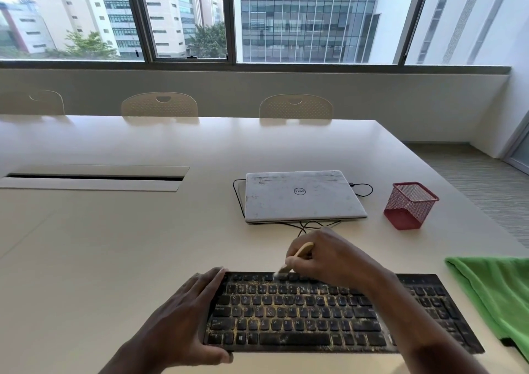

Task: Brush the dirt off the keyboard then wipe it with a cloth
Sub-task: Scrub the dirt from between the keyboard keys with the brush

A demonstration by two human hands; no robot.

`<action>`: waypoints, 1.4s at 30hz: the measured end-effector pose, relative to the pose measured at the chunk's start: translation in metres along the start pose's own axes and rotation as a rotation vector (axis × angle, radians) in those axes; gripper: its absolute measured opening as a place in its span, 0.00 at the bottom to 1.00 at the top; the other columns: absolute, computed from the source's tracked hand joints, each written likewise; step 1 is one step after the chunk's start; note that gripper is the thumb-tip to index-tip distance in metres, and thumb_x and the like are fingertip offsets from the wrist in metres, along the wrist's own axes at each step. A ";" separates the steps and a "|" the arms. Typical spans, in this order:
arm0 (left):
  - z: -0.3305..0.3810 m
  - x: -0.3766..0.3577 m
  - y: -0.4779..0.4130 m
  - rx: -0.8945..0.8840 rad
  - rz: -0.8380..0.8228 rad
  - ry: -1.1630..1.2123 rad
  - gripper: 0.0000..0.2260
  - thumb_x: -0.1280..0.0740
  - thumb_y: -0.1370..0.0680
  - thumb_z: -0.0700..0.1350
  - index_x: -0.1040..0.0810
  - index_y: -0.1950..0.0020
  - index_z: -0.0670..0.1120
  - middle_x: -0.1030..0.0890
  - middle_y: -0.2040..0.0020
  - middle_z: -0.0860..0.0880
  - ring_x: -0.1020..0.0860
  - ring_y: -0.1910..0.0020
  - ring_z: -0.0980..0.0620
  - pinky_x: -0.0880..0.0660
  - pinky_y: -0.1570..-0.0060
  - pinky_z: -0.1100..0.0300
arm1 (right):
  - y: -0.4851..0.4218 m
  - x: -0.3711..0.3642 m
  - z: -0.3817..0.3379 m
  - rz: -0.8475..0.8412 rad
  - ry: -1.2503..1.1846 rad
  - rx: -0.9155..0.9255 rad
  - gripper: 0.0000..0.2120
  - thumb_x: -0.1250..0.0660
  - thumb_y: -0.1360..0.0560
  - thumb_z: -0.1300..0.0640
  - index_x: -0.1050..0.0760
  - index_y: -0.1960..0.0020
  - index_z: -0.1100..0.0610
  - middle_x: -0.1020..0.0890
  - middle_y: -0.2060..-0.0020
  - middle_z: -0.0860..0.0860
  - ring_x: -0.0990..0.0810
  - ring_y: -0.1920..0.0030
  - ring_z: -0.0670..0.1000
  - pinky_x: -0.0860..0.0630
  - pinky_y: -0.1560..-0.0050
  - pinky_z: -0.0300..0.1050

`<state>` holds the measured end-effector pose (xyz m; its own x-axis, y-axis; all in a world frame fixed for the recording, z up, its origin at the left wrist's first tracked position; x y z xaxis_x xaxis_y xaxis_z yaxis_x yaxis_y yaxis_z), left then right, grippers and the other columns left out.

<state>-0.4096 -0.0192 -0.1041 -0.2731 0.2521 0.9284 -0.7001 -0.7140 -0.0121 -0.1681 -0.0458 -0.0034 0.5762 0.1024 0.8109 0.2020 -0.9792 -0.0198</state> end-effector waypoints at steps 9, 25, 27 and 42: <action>0.000 -0.001 0.000 0.005 -0.010 -0.004 0.63 0.37 0.41 0.85 0.65 0.19 0.59 0.60 0.20 0.65 0.54 0.19 0.59 0.46 0.20 0.59 | 0.002 0.005 0.006 0.005 0.008 -0.057 0.06 0.28 0.25 0.50 0.16 0.58 0.50 0.15 0.63 0.45 0.17 0.64 0.47 0.19 0.64 0.43; 0.003 0.002 0.000 -0.004 -0.004 0.000 0.63 0.36 0.40 0.84 0.63 0.18 0.57 0.58 0.19 0.64 0.53 0.19 0.60 0.47 0.20 0.59 | 0.004 -0.003 0.013 -0.030 0.035 -0.066 0.13 0.31 0.25 0.51 0.19 0.63 0.58 0.18 0.67 0.55 0.26 0.73 0.50 0.27 0.70 0.51; 0.003 0.002 0.000 -0.004 -0.007 0.004 0.63 0.36 0.40 0.84 0.62 0.18 0.56 0.57 0.19 0.63 0.53 0.19 0.59 0.45 0.20 0.58 | 0.005 0.001 0.022 -0.016 0.037 -0.112 0.15 0.32 0.28 0.52 0.23 0.65 0.63 0.22 0.71 0.57 0.33 0.74 0.48 0.34 0.73 0.49; 0.004 0.002 0.000 0.002 -0.014 -0.033 0.62 0.37 0.40 0.84 0.67 0.20 0.58 0.61 0.20 0.64 0.57 0.20 0.62 0.51 0.20 0.62 | 0.009 0.011 0.022 -0.002 0.004 -0.145 0.15 0.32 0.26 0.52 0.23 0.67 0.61 0.22 0.72 0.53 0.33 0.75 0.46 0.36 0.72 0.46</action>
<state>-0.4073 -0.0213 -0.1013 -0.2413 0.2403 0.9402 -0.7023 -0.7118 0.0017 -0.1423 -0.0498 -0.0075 0.5723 0.1043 0.8134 0.0867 -0.9940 0.0665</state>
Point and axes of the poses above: each hand's wrist, its own y-axis away from the middle knuckle, its own x-axis out of the back of the hand, z = x × y, the point moved 8 cm from there along -y, towards the middle knuckle
